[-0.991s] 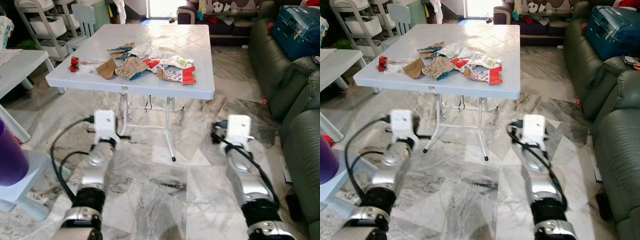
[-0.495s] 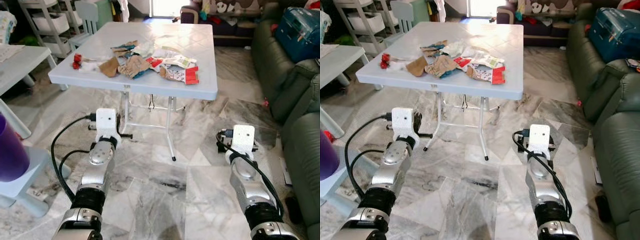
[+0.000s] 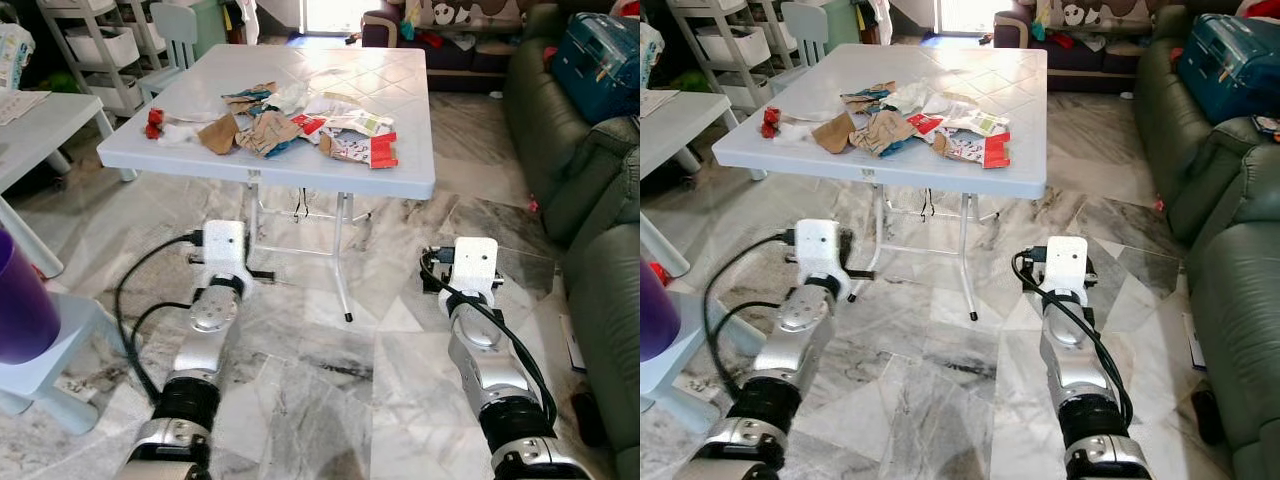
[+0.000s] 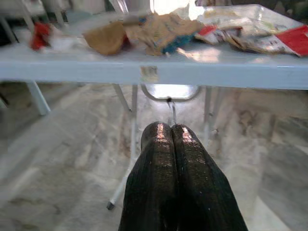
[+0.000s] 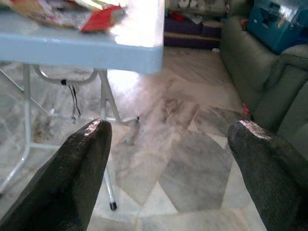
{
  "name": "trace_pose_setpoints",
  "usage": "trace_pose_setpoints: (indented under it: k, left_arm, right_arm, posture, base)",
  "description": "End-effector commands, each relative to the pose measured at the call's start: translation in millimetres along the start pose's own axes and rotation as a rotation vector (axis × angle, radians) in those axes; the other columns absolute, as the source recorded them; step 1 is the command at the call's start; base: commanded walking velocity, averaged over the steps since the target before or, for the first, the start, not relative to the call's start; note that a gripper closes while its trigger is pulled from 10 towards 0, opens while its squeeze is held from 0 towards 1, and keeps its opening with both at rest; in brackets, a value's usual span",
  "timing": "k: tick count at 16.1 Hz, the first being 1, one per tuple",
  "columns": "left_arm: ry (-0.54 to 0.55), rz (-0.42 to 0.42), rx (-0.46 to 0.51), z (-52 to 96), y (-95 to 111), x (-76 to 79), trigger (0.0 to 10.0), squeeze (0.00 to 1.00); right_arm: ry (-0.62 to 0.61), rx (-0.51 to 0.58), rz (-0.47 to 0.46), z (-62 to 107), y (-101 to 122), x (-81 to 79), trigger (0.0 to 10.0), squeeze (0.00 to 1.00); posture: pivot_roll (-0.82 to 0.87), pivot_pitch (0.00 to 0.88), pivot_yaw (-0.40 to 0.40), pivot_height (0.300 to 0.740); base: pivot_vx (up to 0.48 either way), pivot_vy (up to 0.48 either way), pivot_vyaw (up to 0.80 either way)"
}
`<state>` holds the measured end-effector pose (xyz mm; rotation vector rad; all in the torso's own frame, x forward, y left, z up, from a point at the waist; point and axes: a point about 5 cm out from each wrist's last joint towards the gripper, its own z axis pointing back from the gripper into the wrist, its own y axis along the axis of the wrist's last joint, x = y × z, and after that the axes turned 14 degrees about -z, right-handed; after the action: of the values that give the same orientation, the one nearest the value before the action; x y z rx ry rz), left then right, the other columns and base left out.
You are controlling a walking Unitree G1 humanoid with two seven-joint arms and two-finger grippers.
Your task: Picking trash to rubbish bin
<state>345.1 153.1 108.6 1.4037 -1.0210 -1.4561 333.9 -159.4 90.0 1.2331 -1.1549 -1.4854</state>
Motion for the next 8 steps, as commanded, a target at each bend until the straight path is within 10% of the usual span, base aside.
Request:
trace_pose_setpoints:
  k: [1, 8]
  left_arm:
    - [0.067, 0.003, 0.079, -1.1, 15, -14.4, 10.0, 0.00]
    - [0.077, 0.093, 0.180, 1.2, 40, -26.7, 10.0, 0.00]
  right_arm:
    - [0.039, 0.042, -0.013, 0.6, 12, -6.2, 10.0, 0.00]
    - [0.134, 0.145, 0.000, 15.5, 45, -15.3, 10.0, 0.00]
  posture:
    - [-0.02, 0.000, -0.008, 0.740]
    - [-0.07, 0.000, -0.010, 0.740]
  base:
    - [0.000, 0.000, 0.00]
    - [0.036, 0.000, 0.00]
